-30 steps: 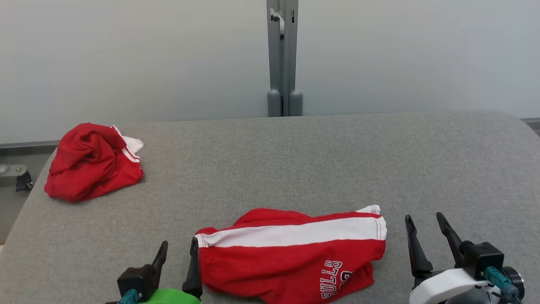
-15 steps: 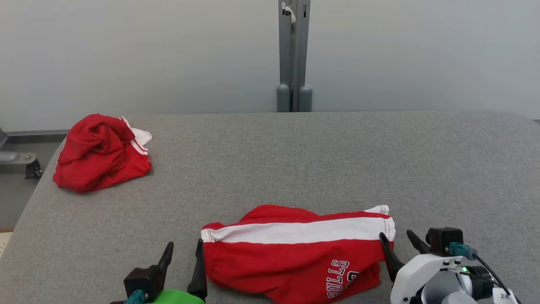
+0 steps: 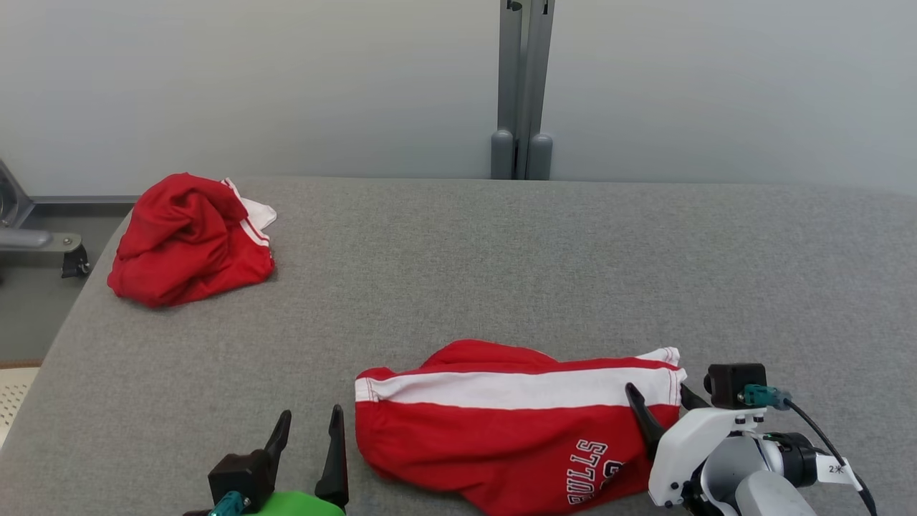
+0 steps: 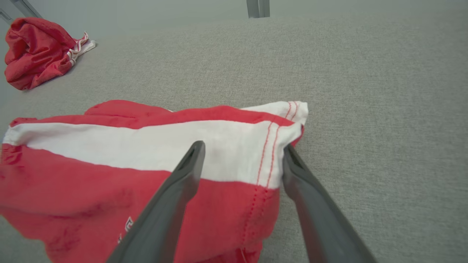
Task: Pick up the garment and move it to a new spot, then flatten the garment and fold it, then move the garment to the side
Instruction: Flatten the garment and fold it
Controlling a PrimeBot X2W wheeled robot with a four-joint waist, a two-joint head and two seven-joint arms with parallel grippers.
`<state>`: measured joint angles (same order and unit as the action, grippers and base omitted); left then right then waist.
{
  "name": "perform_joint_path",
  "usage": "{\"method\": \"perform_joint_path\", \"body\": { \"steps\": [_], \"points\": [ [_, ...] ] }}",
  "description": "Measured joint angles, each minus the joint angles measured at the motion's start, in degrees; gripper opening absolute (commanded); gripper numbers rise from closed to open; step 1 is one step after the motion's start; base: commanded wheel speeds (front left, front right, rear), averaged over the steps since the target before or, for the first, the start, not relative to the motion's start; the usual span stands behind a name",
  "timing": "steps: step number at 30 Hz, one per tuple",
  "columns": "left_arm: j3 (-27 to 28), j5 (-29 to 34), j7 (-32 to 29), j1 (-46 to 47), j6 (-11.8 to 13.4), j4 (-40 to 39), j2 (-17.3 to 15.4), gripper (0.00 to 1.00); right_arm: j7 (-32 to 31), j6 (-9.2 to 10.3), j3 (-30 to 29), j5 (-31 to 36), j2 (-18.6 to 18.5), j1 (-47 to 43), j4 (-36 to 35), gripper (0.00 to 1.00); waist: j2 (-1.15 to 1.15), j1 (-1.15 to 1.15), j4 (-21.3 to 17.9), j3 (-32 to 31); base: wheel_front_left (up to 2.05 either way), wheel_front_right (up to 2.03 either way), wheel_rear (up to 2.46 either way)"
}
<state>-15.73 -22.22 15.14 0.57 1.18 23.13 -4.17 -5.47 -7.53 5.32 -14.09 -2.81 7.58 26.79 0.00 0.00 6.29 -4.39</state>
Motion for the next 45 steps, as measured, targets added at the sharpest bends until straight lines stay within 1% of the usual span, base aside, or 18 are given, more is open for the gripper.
{"method": "perform_joint_path", "body": {
  "steps": [1,2,5,6,7,8,11,12,13,14,18,24,29,31,38,45],
  "points": [
    [0.1,0.1,0.0,0.0,0.0,0.0,0.0,1.00,-0.1,0.00,0.1,0.0,0.0,0.0,0.0,0.97,0.00,0.00,0.0,0.0,0.00,0.00,0.00],
    [0.1,0.2,0.0,0.0,0.0,0.0,0.0,1.00,-0.5,0.00,0.3,-0.1,-0.1,0.0,0.0,0.91,0.00,0.00,0.0,0.0,0.00,0.00,0.00],
    [0.3,0.2,0.0,0.0,-0.1,0.1,0.0,1.00,-0.9,0.00,0.7,-0.3,-0.4,0.3,0.2,0.82,0.00,0.00,-0.1,0.2,0.00,0.00,0.00],
    [0.3,0.2,0.0,0.0,-0.1,0.1,0.0,1.00,-1.0,0.00,0.8,-0.4,-0.6,0.7,0.4,0.69,0.00,0.00,-0.2,0.3,0.00,0.00,0.00],
    [0.4,0.3,0.0,0.0,-0.1,0.1,0.0,1.00,-1.0,0.00,0.8,-0.4,-0.7,1.3,0.6,0.55,0.00,0.00,-0.2,0.4,0.00,0.00,0.00],
    [0.4,0.3,0.0,0.0,-0.1,0.2,0.0,1.00,-1.0,0.00,0.7,-0.4,-0.8,1.7,0.9,0.47,0.00,0.00,-0.2,0.5,0.00,0.00,0.00],
    [0.3,0.3,0.0,0.1,-0.2,0.5,0.0,1.00,-0.7,0.00,0.6,-0.4,-1.1,2.6,2.0,0.34,0.00,0.00,-0.2,0.6,0.00,0.00,0.00],
    [0.3,0.3,0.0,0.1,-0.2,0.7,0.0,1.00,-0.7,0.00,0.6,-0.3,-1.1,2.8,2.4,0.24,0.00,0.00,-0.1,0.7,0.00,0.00,0.00],
    [0.1,0.3,0.0,0.1,-0.6,1.1,0.0,1.00,-0.5,0.00,0.6,-0.3,-1.1,3.1,2.7,0.08,0.00,0.00,-0.1,0.7,0.00,0.00,0.00],
    [-0.1,0.2,-0.4,0.2,-0.9,1.4,0.1,1.00,-0.5,0.00,0.7,-0.3,-1.1,3.4,2.9,0.00,0.00,0.00,-0.1,0.8,0.00,0.00,0.00],
    [-1.0,-1.4,-2.5,1.0,-2.5,2.2,0.2,1.00,-0.1,0.00,1.0,0.1,-1.2,3.7,3.3,0.00,0.00,0.00,-0.1,0.9,0.00,0.00,0.00],
    [-2.7,-5.0,-9.2,4.4,-5.2,3.3,0.7,1.00,0.5,0.00,2.3,0.1,-1.6,3.3,1.9,0.00,0.00,0.00,-0.6,1.2,0.00,0.00,0.00],
    [-2.8,-9.1,-16.4,8.0,-6.2,6.1,0.8,1.00,0.4,0.00,3.7,-0.1,-2.1,2.5,0.6,0.00,0.00,0.00,-1.3,1.4,0.00,0.00,0.00],
    [-2.2,-10.3,-17.9,9.4,-6.3,7.4,0.8,1.00,0.2,0.00,4.4,-0.4,-2.2,2.4,0.1,0.00,0.00,0.00,-1.8,1.6,0.00,0.00,0.00],
    [-0.8,-13.6,-19.3,12.4,-6.7,11.4,0.9,1.00,0.0,0.00,5.6,-1.0,-2.5,2.4,-0.8,0.00,0.00,0.00,-3.1,2.2,0.00,0.00,0.00],
    [-0.6,-15.2,-19.4,14.4,-6.8,15.1,1.0,1.00,0.0,0.00,5.9,-1.4,-2.9,2.4,-1.2,0.00,0.00,0.00,-3.5,2.7,0.00,0.00,0.00]
  ]
}}
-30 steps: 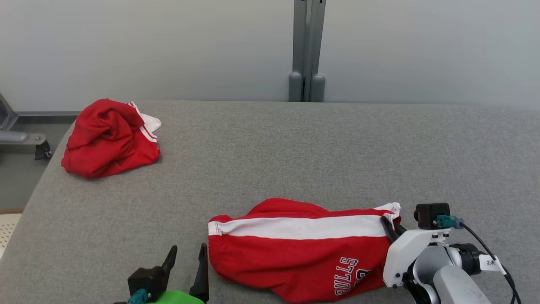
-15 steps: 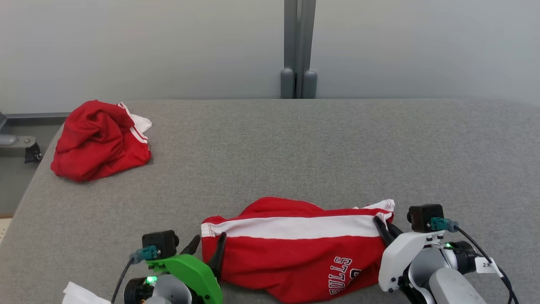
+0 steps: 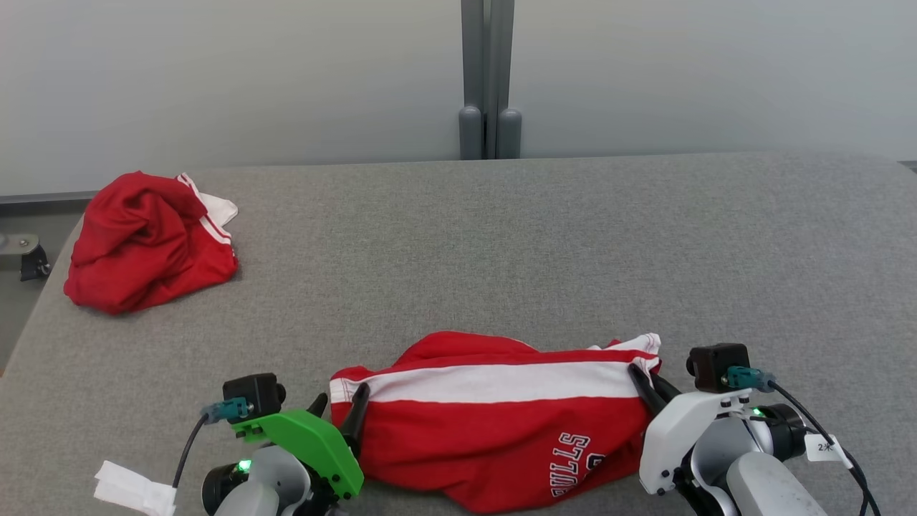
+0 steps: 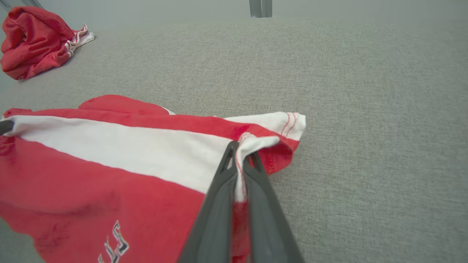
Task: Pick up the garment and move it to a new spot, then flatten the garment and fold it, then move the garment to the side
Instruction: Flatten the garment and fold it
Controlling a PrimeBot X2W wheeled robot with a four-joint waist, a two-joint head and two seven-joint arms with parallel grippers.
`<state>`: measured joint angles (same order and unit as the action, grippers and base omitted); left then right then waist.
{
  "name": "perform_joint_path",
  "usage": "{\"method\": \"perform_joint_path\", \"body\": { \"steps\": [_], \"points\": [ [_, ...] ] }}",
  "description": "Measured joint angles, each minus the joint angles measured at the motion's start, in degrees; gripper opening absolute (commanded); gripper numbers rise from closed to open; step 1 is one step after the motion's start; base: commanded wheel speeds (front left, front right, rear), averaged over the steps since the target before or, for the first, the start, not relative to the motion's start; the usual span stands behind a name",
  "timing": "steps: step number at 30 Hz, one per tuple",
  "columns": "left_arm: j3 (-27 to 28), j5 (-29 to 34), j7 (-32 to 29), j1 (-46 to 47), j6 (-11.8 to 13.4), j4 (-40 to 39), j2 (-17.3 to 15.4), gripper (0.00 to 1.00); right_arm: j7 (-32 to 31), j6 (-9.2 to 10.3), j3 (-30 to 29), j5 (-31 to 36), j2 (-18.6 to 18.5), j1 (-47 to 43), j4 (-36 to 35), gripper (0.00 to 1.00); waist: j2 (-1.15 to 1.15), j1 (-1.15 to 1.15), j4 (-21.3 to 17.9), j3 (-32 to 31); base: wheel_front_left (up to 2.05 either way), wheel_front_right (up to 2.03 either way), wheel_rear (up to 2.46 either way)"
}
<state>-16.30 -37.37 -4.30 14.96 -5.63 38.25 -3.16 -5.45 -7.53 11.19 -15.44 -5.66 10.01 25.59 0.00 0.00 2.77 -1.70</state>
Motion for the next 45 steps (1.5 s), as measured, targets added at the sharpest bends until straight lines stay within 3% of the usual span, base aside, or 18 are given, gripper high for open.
{"method": "perform_joint_path", "body": {
  "steps": [1,3,4,8,11,21,28,36,45],
  "points": [
    [0.0,-0.6,-0.2,0.3,-0.3,0.5,0.0,1.00,0.0,0.00,0.1,0.0,0.0,0.0,0.0,0.00,0.00,0.00,0.0,0.1,0.00,0.00,0.00],
    [-0.1,-1.8,-0.7,0.9,-0.5,1.1,0.0,0.75,0.0,0.00,0.1,-0.1,0.0,0.0,-0.1,0.00,0.00,0.00,0.0,0.1,0.00,0.00,0.00],
    [-0.3,-2.0,-0.8,1.1,-0.7,1.2,0.0,0.50,0.1,0.00,0.1,-0.1,0.0,0.0,-0.1,0.00,0.00,0.00,0.0,0.2,0.00,0.00,0.00],
    [-1.0,-3.1,-1.2,1.9,-1.1,1.9,0.1,0.27,0.4,0.00,0.2,-0.1,0.0,0.0,-0.1,0.00,0.00,0.00,0.0,0.2,0.00,0.00,0.00],
    [-1.5,-3.7,-1.2,2.2,-1.4,2.0,0.1,0.00,0.5,0.00,0.2,-0.1,0.0,0.0,-0.1,0.00,0.00,0.00,0.1,0.2,0.00,0.00,0.00],
    [-1.5,-6.4,0.5,2.6,-1.5,0.4,0.1,0.00,2.2,0.00,-0.6,-0.2,-0.1,0.0,-0.5,0.00,0.00,0.00,-0.1,0.1,0.00,0.00,0.00],
    [-0.8,-8.8,3.5,2.0,-1.7,-10.5,-1.5,0.00,6.2,0.00,-4.3,-0.6,-0.8,0.0,-6.4,0.00,0.00,0.00,-0.4,-0.9,0.00,0.00,0.00],
    [0.4,-11.4,2.7,-0.1,-1.3,-31.0,-3.3,0.00,8.2,0.00,-9.6,-1.7,-1.8,-0.7,-23.2,0.00,0.00,0.00,-1.2,-3.1,0.00,0.00,0.00],
    [1.6,-13.6,-3.5,0.1,3.6,-56.3,-4.8,0.00,4.7,0.00,-15.5,-0.8,-1.4,-3.0,-47.4,0.00,0.00,0.00,-4.0,-5.0,0.00,0.00,0.00]
  ]
}}
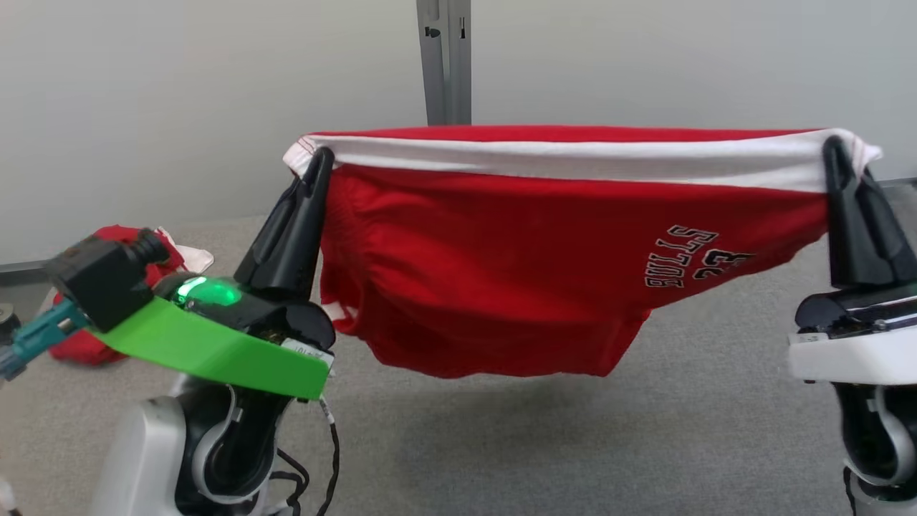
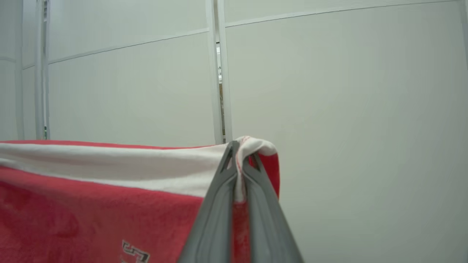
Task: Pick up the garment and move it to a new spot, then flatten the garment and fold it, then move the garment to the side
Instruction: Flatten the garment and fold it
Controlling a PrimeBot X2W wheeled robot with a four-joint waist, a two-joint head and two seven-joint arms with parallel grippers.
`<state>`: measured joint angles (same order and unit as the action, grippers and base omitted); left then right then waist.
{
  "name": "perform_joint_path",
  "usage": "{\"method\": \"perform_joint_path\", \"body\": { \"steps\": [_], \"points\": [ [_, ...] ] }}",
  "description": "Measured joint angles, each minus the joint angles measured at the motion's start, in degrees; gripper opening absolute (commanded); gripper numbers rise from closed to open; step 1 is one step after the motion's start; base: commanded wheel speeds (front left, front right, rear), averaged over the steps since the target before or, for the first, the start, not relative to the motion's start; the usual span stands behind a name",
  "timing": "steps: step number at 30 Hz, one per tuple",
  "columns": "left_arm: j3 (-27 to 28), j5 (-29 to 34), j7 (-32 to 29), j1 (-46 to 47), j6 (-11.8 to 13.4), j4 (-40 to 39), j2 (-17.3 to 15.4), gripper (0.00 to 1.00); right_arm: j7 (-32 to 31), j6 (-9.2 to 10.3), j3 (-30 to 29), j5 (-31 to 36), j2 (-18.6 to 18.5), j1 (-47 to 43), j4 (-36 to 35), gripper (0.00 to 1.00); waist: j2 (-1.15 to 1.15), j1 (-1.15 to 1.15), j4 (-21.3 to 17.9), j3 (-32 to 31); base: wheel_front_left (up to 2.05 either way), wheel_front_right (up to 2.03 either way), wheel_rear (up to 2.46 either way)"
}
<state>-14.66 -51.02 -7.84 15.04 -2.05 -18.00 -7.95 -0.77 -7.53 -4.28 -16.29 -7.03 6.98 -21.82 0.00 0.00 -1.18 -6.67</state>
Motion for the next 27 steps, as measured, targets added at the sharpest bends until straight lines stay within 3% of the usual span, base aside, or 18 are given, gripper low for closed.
{"method": "perform_joint_path", "body": {
  "steps": [5,10,16,21,27],
  "points": [
    [-0.9,1.4,-4.3,2.0,2.3,-5.6,-1.9,0.00,-4.4,0.00,-2.5,0.3,0.1,-0.8,-8.4,0.00,0.00,0.00,-2.0,-0.3,0.00,0.00,0.00],
    [-2.1,1.4,-6.5,4.1,3.5,-0.9,-1.8,0.00,-8.0,0.00,-3.5,-0.5,0.4,-1.5,-8.2,0.00,0.00,0.00,-3.3,0.8,0.00,0.00,0.00],
    [-2.6,1.9,-7.3,11.8,2.9,14.6,-0.8,0.00,-7.2,0.01,0.3,-2.8,-0.7,4.6,6.9,0.00,0.00,0.00,-4.2,3.8,0.00,0.00,0.00],
    [0.1,5.2,-3.7,26.4,1.6,30.1,-2.0,0.00,-1.7,-0.02,5.6,-1.7,-0.9,24.5,25.1,0.00,0.00,0.00,-6.0,6.8,0.00,0.00,0.00],
    [2.6,7.7,3.5,44.1,-1.1,44.9,-3.0,0.00,9.1,-0.03,7.0,2.4,2.9,45.9,45.2,0.00,0.00,0.00,-8.7,10.8,0.00,0.00,0.00]
  ]
}}
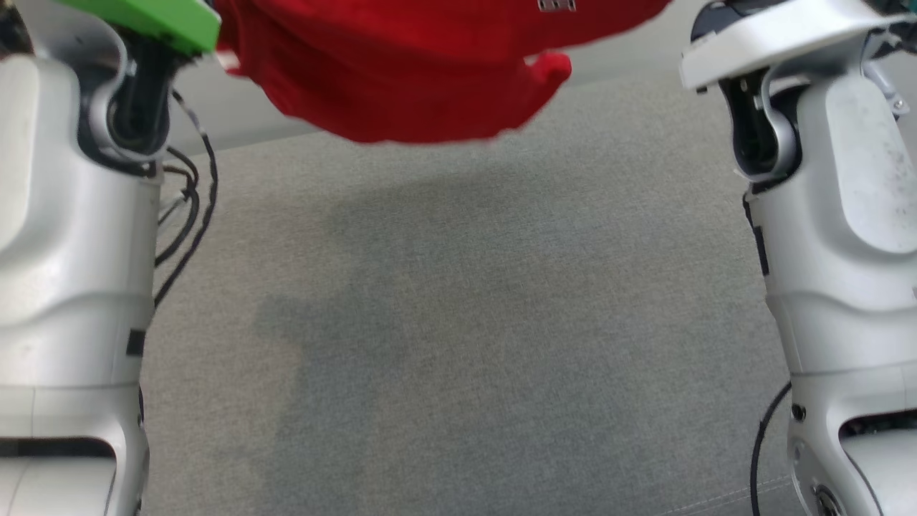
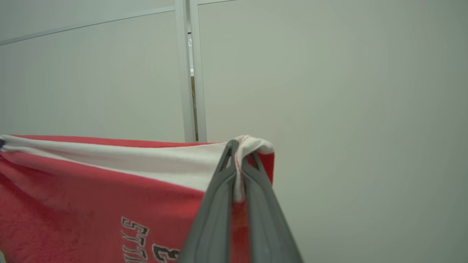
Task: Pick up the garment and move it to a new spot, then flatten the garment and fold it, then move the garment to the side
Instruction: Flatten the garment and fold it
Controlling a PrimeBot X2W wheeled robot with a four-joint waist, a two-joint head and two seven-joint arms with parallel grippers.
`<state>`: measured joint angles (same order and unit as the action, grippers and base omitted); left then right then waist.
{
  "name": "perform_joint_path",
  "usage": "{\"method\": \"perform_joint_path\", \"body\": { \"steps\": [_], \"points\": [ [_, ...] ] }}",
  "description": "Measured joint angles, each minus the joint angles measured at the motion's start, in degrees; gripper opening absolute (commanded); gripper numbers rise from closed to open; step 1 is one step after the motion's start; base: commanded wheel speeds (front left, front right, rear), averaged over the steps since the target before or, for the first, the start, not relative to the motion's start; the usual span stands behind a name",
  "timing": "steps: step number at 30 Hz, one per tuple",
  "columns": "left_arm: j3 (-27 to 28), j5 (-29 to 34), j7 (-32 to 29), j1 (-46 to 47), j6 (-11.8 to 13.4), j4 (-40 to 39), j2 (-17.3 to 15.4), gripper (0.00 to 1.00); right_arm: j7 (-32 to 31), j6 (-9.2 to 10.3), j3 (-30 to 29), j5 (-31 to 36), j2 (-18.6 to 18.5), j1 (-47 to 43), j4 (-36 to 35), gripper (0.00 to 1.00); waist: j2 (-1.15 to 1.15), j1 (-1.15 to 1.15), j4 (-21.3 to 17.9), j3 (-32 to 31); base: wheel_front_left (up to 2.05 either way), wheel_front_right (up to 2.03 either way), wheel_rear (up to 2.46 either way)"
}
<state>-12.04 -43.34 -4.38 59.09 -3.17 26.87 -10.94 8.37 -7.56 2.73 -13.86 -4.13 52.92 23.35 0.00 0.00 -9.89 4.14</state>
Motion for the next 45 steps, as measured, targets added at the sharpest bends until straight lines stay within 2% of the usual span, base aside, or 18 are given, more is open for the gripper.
{"method": "perform_joint_path", "body": {
  "steps": [3,7,10,13,17,25,32,38,42,45],
  "points": [
    [0.1,0.8,4.5,4.8,-1.5,5.5,0.5,0.00,4.0,0.00,1.0,0.6,0.8,4.7,7.2,0.00,0.00,0.00,-0.9,2.5,0.00,0.00,0.00],
    [-1.4,0.8,8.0,3.7,-3.1,12.9,1.7,0.00,6.1,0.02,4.9,-0.1,1.1,4.3,15.4,0.00,0.00,0.00,-1.4,6.6,0.00,0.00,0.00],
    [-2.1,-0.4,11.2,-0.2,-3.7,17.4,3.0,0.00,6.6,0.01,8.1,-2.6,1.4,0.1,19.5,0.00,0.00,0.00,-1.3,9.6,0.00,0.00,0.00],
    [-3.7,-2.3,13.8,-5.6,-4.0,19.9,5.0,0.00,6.6,0.02,7.5,-4.3,1.3,-6.0,18.4,0.00,0.00,-0.01,-0.8,11.9,0.00,0.00,0.00],
    [-6.5,-5.4,17.1,-12.2,-4.1,17.6,6.2,0.00,6.6,0.02,4.6,-5.8,1.3,-14.2,13.4,0.00,0.00,-0.01,0.8,13.2,0.00,0.00,0.00],
    [-9.4,-6.4,19.1,-26.9,-4.2,7.9,4.7,0.00,6.6,0.00,-2.6,-4.6,1.5,-30.4,-0.5,0.00,0.00,0.00,2.9,9.4,0.00,0.00,0.00],
    [-4.8,-3.7,19.1,-42.9,-4.4,-5.3,5.8,0.00,6.6,-0.07,-4.1,-4.0,1.6,-43.3,-10.5,0.00,0.00,0.00,4.0,3.0,0.00,0.00,0.00],
    [-4.8,-3.5,19.1,-57.4,-4.4,-16.8,6.7,0.00,6.6,-0.07,-5.9,-3.4,1.6,-55.3,-20.1,0.00,0.00,0.00,4.7,-3.1,0.00,0.00,0.00],
    [-6.4,-3.4,18.2,-65.2,-2.7,-23.4,6.6,0.00,4.4,-0.08,-8.0,-3.4,1.6,-62.2,-26.9,0.00,0.00,0.01,5.3,-6.4,0.00,0.00,0.00],
    [-7.4,-4.0,16.5,-69.6,-1.2,-26.1,6.4,0.00,2.1,-0.08,-9.0,-3.6,1.5,-65.5,-29.5,0.00,0.00,0.01,6.2,-7.7,0.00,0.00,0.00]
  ]
}}
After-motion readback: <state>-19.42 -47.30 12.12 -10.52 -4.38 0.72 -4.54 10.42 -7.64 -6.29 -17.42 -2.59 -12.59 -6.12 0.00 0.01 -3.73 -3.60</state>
